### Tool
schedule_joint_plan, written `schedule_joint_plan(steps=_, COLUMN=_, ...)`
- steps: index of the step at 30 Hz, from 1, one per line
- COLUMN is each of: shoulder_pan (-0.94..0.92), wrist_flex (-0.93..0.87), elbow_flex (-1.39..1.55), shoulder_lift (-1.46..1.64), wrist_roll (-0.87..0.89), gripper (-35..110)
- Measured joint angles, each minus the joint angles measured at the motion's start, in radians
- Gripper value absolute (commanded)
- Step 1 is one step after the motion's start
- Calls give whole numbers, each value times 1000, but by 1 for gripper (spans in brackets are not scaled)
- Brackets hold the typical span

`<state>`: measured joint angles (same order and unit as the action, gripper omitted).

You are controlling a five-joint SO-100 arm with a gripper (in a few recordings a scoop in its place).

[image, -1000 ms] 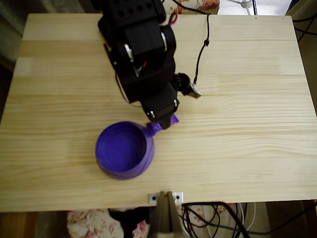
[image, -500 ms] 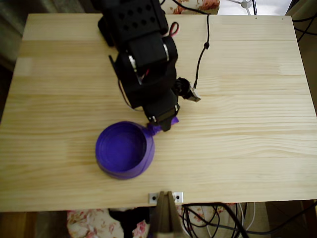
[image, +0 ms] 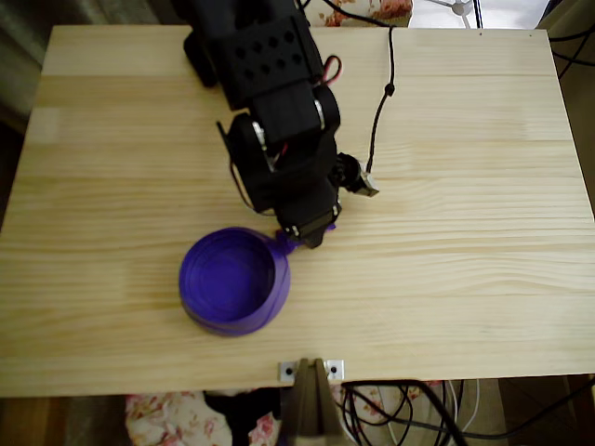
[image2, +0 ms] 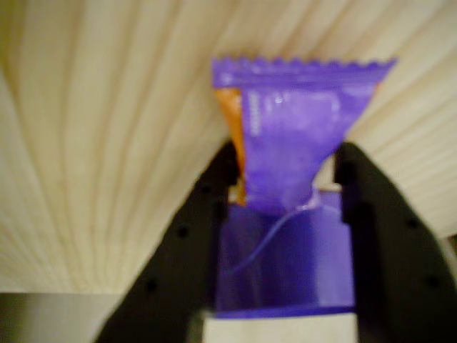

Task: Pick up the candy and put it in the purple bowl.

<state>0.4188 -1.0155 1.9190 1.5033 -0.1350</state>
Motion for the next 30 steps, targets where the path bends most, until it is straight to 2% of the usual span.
schedule_joint_plan(steps=8, shoulder_pan=-8, wrist_flex=8, elbow_flex=-2, shoulder_lift=0, wrist_roll=0, gripper=5)
schedule_joint_plan(steps=30, shoulder_pan=9, wrist_flex=-34, elbow_flex=-2, shoulder_lift=83, wrist_roll=26, gripper=0)
